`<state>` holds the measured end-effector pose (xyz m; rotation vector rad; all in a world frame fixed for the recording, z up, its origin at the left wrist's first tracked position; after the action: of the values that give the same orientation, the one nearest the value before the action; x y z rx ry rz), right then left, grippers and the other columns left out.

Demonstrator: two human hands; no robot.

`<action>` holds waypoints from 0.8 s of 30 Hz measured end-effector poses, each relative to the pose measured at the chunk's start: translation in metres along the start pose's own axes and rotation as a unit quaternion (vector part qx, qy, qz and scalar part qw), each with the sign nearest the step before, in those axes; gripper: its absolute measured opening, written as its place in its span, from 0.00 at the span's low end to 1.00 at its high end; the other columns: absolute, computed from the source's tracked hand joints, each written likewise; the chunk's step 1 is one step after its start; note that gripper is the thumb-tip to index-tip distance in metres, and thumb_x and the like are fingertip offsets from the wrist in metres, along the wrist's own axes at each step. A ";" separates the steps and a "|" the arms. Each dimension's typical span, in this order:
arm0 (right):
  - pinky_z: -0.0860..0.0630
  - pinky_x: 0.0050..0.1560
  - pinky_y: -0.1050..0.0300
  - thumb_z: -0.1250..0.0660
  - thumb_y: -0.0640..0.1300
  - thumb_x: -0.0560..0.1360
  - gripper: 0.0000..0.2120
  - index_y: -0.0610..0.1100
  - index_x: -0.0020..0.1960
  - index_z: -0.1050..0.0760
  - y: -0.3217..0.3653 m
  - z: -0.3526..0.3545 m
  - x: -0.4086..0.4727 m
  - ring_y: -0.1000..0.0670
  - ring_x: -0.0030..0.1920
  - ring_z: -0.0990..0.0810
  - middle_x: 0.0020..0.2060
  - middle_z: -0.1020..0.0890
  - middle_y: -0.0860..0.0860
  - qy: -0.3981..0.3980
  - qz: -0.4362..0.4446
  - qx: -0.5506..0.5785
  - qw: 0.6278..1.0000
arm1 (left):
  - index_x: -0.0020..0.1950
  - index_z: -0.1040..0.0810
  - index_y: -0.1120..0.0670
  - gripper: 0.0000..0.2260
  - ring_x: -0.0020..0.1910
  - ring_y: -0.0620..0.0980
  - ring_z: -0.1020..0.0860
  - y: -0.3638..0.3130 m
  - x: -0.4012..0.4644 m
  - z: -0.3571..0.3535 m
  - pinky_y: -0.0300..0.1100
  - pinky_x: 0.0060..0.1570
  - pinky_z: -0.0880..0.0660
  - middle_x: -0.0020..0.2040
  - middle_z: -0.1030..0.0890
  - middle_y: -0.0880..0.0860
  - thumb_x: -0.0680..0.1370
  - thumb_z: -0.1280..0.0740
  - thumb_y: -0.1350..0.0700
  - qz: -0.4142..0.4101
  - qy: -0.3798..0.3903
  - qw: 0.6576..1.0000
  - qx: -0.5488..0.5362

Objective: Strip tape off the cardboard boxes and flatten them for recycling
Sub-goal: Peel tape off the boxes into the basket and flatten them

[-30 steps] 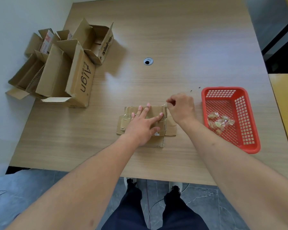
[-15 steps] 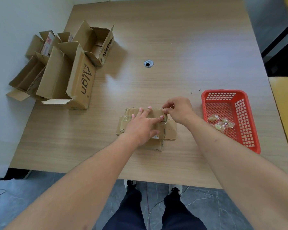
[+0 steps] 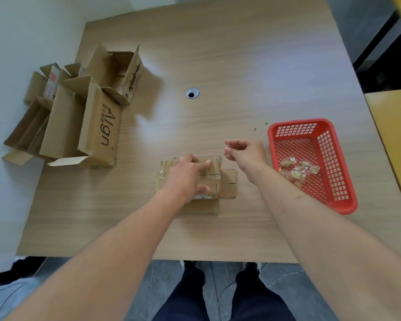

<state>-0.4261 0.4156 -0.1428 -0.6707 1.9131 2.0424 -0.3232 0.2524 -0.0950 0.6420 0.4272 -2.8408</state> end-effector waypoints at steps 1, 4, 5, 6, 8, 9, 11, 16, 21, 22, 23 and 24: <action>0.16 0.54 0.57 0.26 0.32 0.75 0.09 0.45 0.49 0.15 0.002 -0.001 -0.001 0.49 0.46 0.14 0.42 0.14 0.48 0.009 0.006 -0.011 1.000 | 0.77 0.32 0.38 0.37 0.73 0.54 0.32 0.000 0.000 0.000 0.48 0.66 0.29 0.69 0.30 0.48 0.70 0.22 0.41 0.001 0.000 1.000 -0.001; 0.17 0.55 0.57 0.28 0.35 0.78 0.08 0.47 0.49 0.15 0.009 -0.004 -0.005 0.53 0.44 0.14 0.42 0.14 0.50 0.021 0.024 -0.025 0.999 | 0.77 0.32 0.37 0.36 0.73 0.54 0.32 -0.001 -0.001 0.000 0.48 0.67 0.30 0.70 0.31 0.48 0.71 0.22 0.42 0.013 0.005 1.000 -0.010; 0.17 0.54 0.58 0.27 0.36 0.78 0.08 0.48 0.49 0.14 0.011 -0.003 -0.009 0.55 0.43 0.15 0.41 0.14 0.51 0.017 0.037 -0.036 0.999 | 0.77 0.32 0.37 0.36 0.73 0.55 0.32 -0.001 -0.002 0.001 0.49 0.67 0.29 0.70 0.31 0.47 0.71 0.22 0.42 0.018 0.007 1.000 -0.015; 0.17 0.53 0.60 0.26 0.36 0.77 0.08 0.48 0.48 0.14 0.013 -0.001 -0.012 0.56 0.42 0.15 0.40 0.13 0.52 0.007 0.054 -0.054 0.997 | 0.77 0.32 0.37 0.36 0.72 0.55 0.32 -0.002 -0.003 0.002 0.50 0.67 0.29 0.70 0.31 0.47 0.71 0.22 0.43 0.023 0.008 0.999 -0.021; 0.18 0.51 0.62 0.22 0.39 0.74 0.05 0.48 0.47 0.13 0.018 0.005 -0.021 0.57 0.43 0.15 0.40 0.13 0.54 -0.014 0.069 -0.084 0.994 | 0.76 0.32 0.36 0.36 0.71 0.55 0.31 -0.005 -0.005 0.002 0.52 0.67 0.28 0.70 0.31 0.47 0.71 0.22 0.43 0.034 0.003 0.999 -0.033; 0.18 0.50 0.63 0.21 0.39 0.73 0.06 0.48 0.47 0.13 0.021 0.009 -0.026 0.57 0.43 0.15 0.40 0.13 0.54 -0.023 0.071 -0.092 0.993 | 0.76 0.32 0.36 0.35 0.73 0.56 0.32 -0.008 -0.006 0.001 0.53 0.68 0.29 0.71 0.32 0.47 0.71 0.22 0.43 0.040 -0.001 0.998 -0.041; 0.18 0.48 0.62 0.20 0.38 0.70 0.07 0.47 0.46 0.14 0.026 0.020 -0.034 0.57 0.42 0.15 0.39 0.13 0.54 -0.038 0.074 -0.108 0.991 | 0.77 0.33 0.37 0.34 0.76 0.57 0.36 -0.017 -0.008 -0.004 0.56 0.72 0.33 0.74 0.34 0.48 0.73 0.23 0.44 0.047 -0.012 0.997 -0.063; 0.24 0.45 0.62 0.20 0.35 0.65 0.11 0.48 0.44 0.14 0.033 0.065 -0.044 0.56 0.37 0.19 0.35 0.16 0.55 -0.104 0.100 -0.217 0.965 | 0.80 0.38 0.40 0.33 0.80 0.59 0.44 -0.041 -0.010 -0.011 0.63 0.76 0.42 0.78 0.39 0.50 0.78 0.28 0.44 0.047 -0.029 0.995 -0.084; 0.19 0.51 0.54 0.22 0.41 0.69 0.04 0.49 0.40 0.16 0.010 0.115 -0.043 0.52 0.41 0.16 0.36 0.16 0.56 -0.206 0.077 -0.280 0.934 | 0.81 0.41 0.41 0.32 0.82 0.59 0.52 -0.045 -0.007 -0.025 0.63 0.77 0.49 0.82 0.46 0.51 0.80 0.31 0.43 0.040 -0.045 0.995 -0.084; 0.17 0.49 0.50 0.22 0.44 0.70 0.05 0.50 0.38 0.17 0.000 0.121 -0.042 0.52 0.39 0.15 0.34 0.16 0.57 -0.218 0.061 -0.279 0.933 | 0.81 0.41 0.41 0.32 0.82 0.59 0.52 -0.045 -0.007 -0.028 0.62 0.77 0.50 0.83 0.47 0.51 0.80 0.31 0.43 0.040 -0.049 0.994 -0.085; 0.16 0.47 0.48 0.22 0.46 0.70 0.05 0.51 0.37 0.18 -0.008 0.125 -0.040 0.52 0.38 0.15 0.32 0.17 0.58 -0.225 0.052 -0.277 0.933 | 0.81 0.41 0.41 0.32 0.82 0.58 0.52 -0.045 -0.007 -0.029 0.62 0.77 0.50 0.83 0.47 0.51 0.80 0.32 0.42 0.041 -0.052 0.994 -0.085; 0.16 0.45 0.46 0.22 0.47 0.70 0.05 0.53 0.38 0.17 -0.015 0.129 -0.041 0.52 0.38 0.15 0.32 0.17 0.59 -0.231 0.039 -0.275 0.933 | 0.81 0.41 0.40 0.32 0.82 0.58 0.53 -0.046 -0.007 -0.029 0.62 0.77 0.50 0.83 0.48 0.51 0.80 0.32 0.42 0.041 -0.054 0.994 -0.085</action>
<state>-0.4034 0.5489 -0.1320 -0.1794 1.1278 2.5251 -0.3171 0.3058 -0.1065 0.4603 0.6017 -2.7076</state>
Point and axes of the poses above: each hand's wrist, its own x-axis towards the middle knuckle, its own z-axis out of the back of the hand, y = z × x, the point moved 3 cm from there along x, towards the middle knuckle
